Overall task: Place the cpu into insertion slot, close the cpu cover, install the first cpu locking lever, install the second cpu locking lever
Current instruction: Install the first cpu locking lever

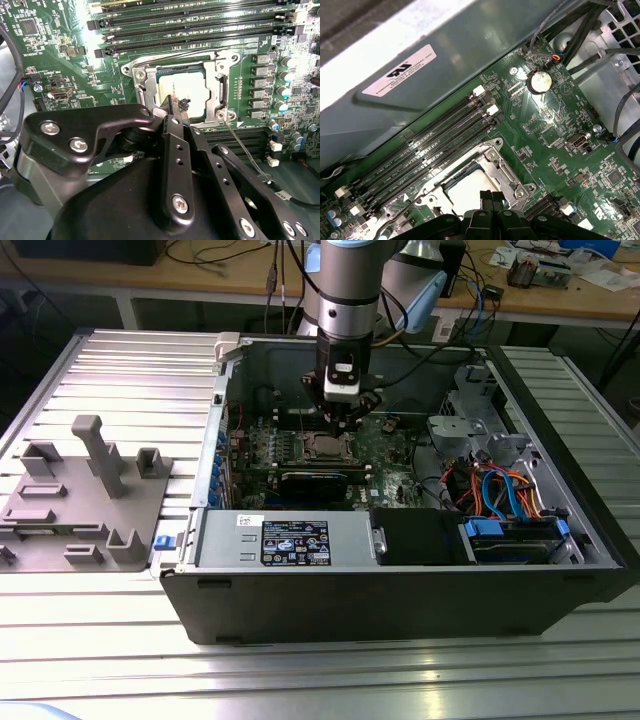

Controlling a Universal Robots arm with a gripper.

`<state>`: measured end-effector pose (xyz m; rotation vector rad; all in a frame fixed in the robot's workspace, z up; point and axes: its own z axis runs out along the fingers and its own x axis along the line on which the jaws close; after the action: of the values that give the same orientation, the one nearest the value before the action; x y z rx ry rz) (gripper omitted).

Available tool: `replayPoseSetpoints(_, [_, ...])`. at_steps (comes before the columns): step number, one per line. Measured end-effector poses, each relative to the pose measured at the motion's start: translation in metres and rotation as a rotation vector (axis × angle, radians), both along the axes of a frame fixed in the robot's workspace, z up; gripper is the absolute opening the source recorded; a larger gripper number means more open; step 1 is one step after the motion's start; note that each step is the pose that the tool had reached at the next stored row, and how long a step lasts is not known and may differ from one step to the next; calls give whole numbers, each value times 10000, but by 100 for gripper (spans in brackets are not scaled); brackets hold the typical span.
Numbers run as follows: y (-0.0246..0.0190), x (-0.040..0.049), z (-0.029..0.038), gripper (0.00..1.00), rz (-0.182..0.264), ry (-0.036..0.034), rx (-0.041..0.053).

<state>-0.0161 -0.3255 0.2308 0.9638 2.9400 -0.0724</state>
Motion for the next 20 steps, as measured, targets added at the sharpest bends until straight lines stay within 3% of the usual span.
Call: replayPoseSetpoints(20, [0, 0, 0, 11, 556, 0, 1])
